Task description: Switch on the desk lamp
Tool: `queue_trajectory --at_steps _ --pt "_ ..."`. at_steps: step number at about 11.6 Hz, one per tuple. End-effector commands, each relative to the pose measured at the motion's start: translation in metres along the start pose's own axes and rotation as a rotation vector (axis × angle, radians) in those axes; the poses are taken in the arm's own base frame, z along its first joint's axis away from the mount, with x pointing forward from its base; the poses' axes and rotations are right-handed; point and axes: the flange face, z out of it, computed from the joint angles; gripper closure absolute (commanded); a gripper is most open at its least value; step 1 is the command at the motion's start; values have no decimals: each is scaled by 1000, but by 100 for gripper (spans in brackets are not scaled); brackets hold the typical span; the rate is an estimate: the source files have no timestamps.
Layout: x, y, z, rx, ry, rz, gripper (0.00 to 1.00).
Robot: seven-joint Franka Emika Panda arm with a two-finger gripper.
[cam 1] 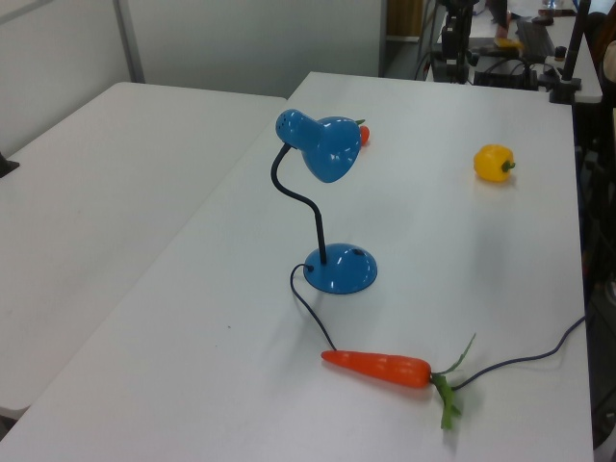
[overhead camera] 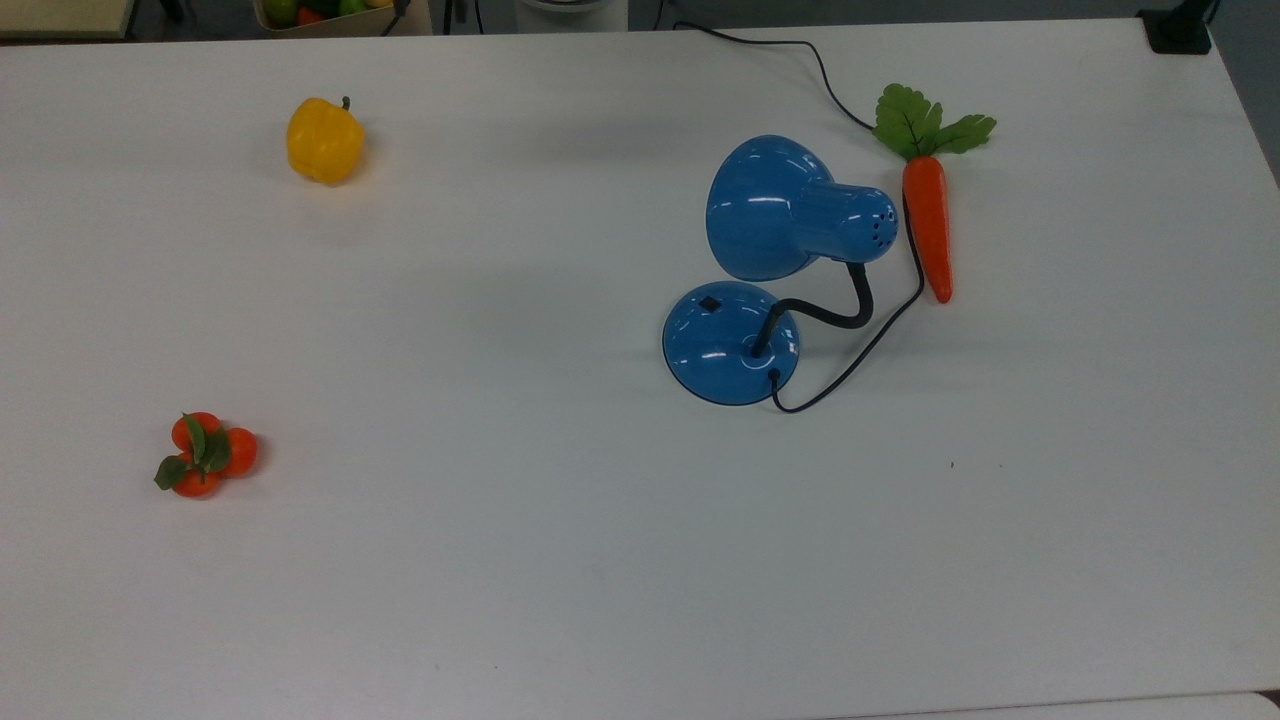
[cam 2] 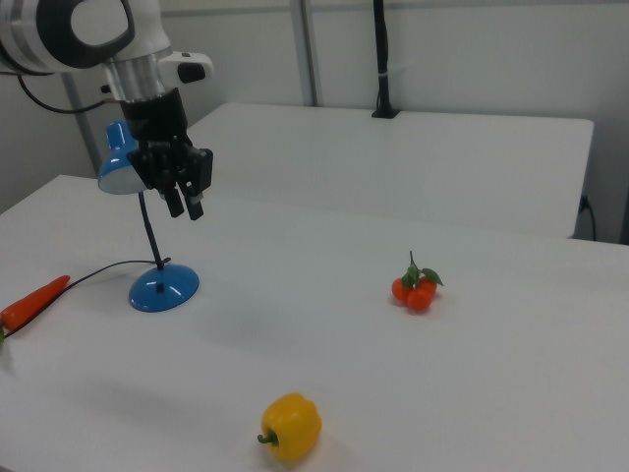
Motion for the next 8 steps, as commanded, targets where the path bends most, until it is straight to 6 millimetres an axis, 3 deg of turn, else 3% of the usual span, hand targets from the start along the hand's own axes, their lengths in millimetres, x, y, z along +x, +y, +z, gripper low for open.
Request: queue_trajectory --at_steps 1,6,8 --pt "-3 -3 1 -1 -15 -4 100" --pt "-2 -6 6 14 -24 -7 100" --pt "-3 -12 21 15 -52 -25 100"
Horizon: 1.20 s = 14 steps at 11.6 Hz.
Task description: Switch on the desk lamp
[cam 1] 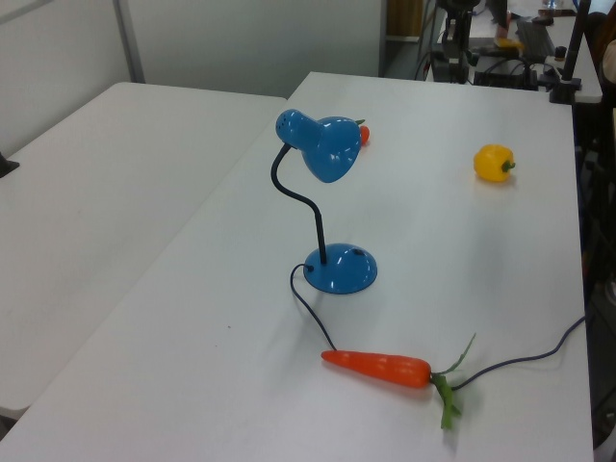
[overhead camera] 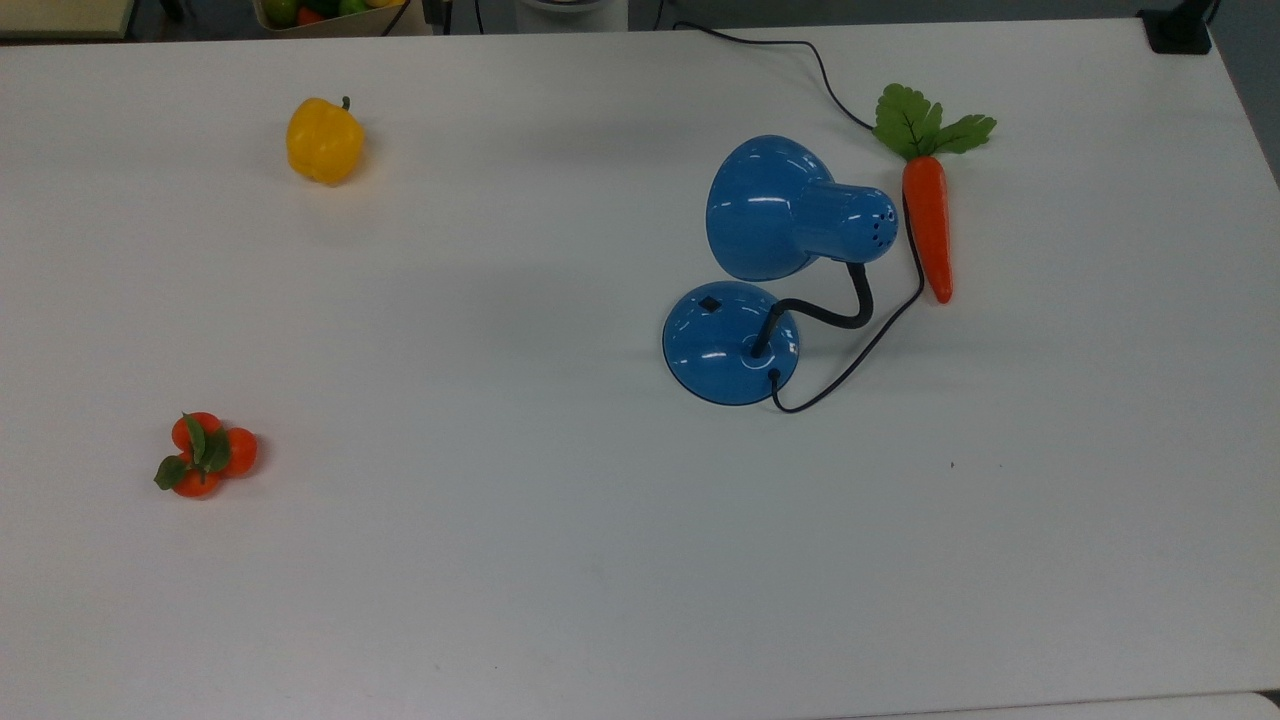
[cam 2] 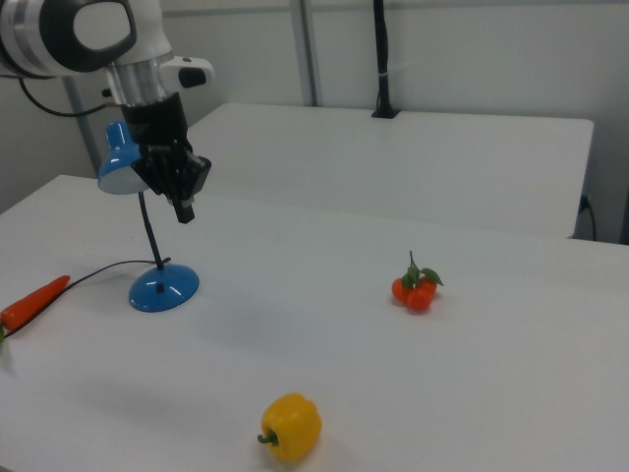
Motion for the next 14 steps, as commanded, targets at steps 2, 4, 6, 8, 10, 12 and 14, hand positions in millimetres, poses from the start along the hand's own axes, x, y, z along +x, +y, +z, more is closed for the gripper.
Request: queue_trajectory --at_steps 2,4,6,8,10,12,14 --pt "-2 -17 43 9 -31 -36 100" --pt "1 -41 70 8 -29 -79 100" --pt "4 -65 98 9 -7 -122 100" --pt "5 -90 120 10 39 -169 100" --pt "8 -114 145 12 78 -231 100" --pt "12 -131 165 17 137 -309 100" --pt "16 -148 180 24 167 -336 100"
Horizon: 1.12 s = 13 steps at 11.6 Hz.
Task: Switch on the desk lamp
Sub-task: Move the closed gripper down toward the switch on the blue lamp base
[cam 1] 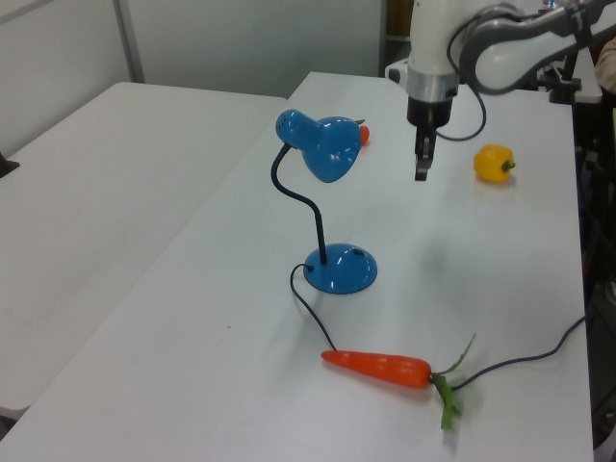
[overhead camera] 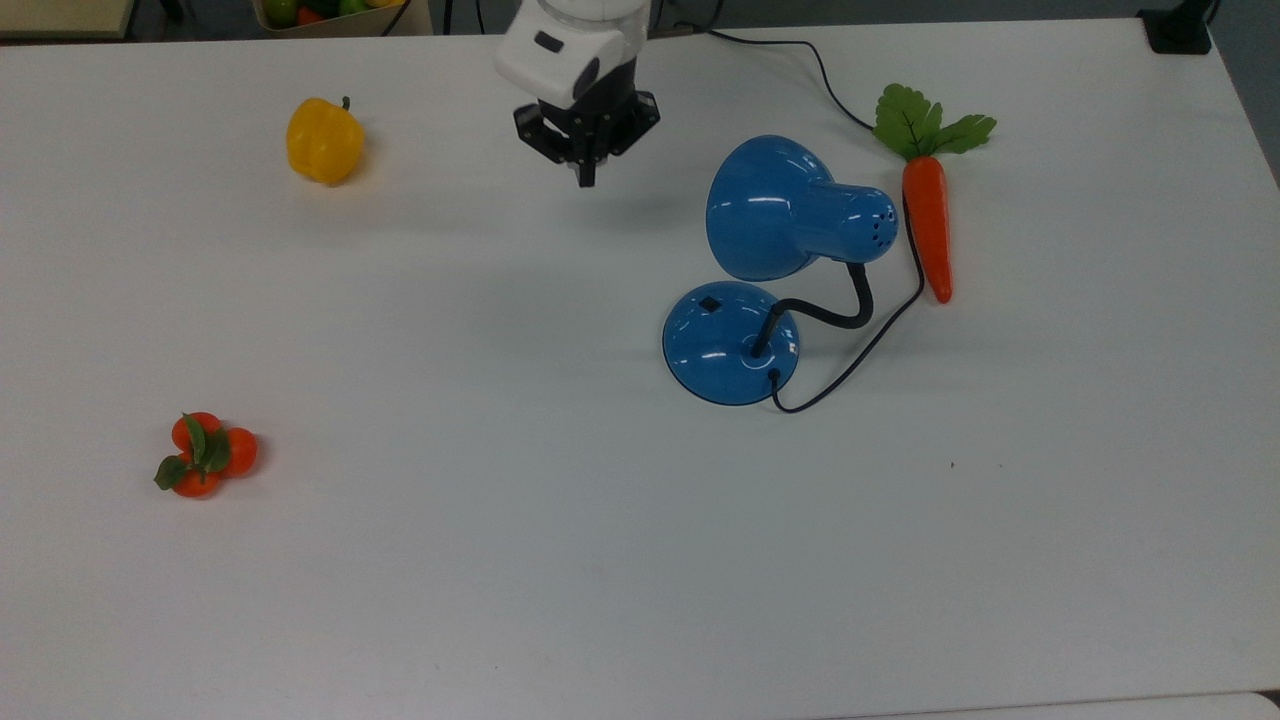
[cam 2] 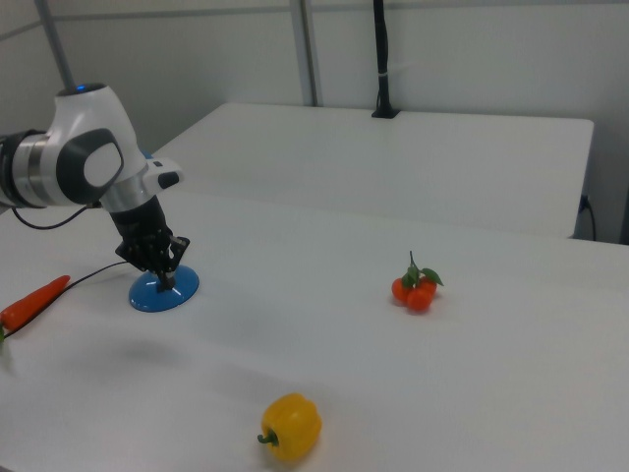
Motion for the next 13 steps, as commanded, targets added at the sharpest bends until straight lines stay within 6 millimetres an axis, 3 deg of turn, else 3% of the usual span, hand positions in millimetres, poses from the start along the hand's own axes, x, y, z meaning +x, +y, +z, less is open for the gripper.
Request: queue_trajectory --at_steps 1,7,13 --pt "7 -27 32 16 69 -75 100" --pt "37 -71 71 48 233 -143 100" --pt "52 -82 81 62 367 -150 100"
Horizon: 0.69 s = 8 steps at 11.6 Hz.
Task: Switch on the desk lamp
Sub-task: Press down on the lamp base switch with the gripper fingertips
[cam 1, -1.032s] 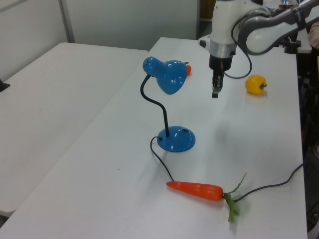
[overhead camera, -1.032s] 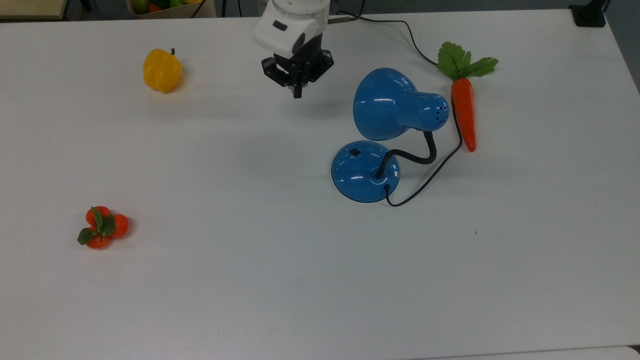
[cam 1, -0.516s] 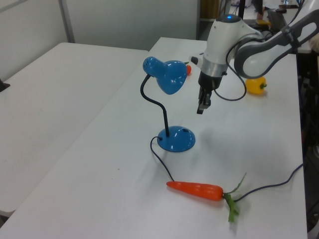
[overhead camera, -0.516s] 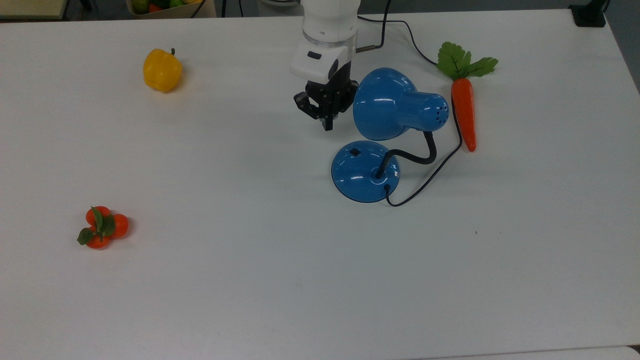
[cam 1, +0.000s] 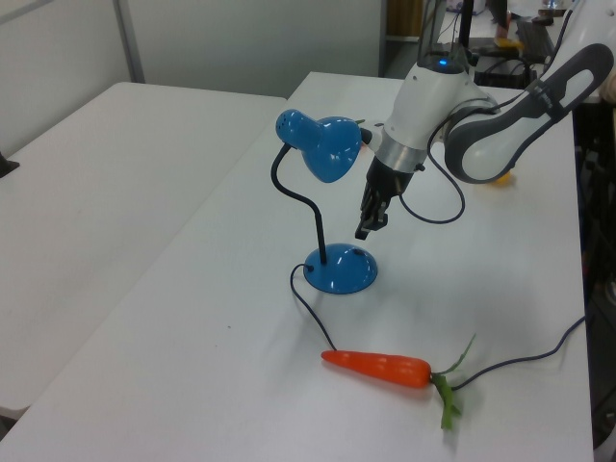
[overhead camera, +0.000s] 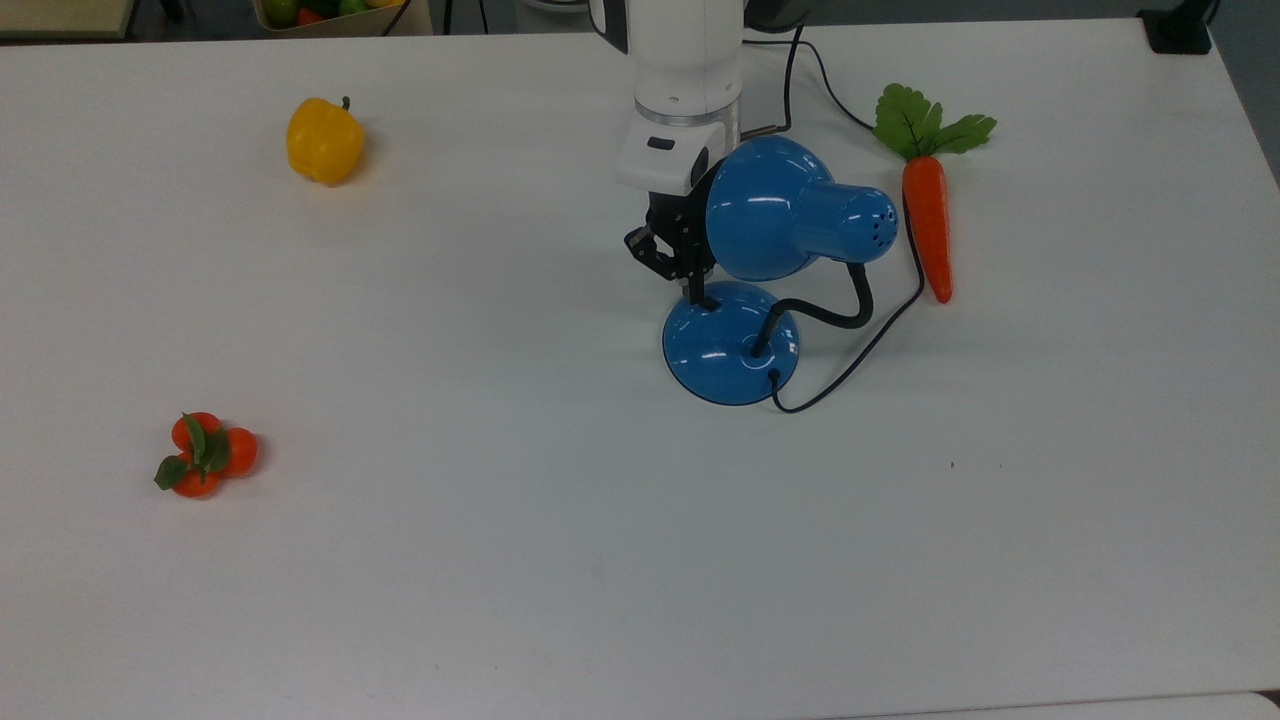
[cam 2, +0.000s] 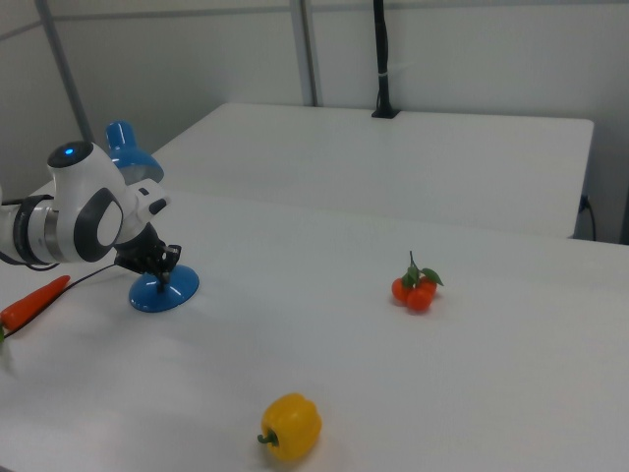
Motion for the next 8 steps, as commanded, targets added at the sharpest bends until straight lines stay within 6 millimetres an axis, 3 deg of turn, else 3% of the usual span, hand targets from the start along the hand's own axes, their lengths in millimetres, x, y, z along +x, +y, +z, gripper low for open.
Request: queue_trajectory --at_steps 1,8 --pt "4 -7 2 11 42 -28 100" --pt "3 -16 6 22 34 -25 100"
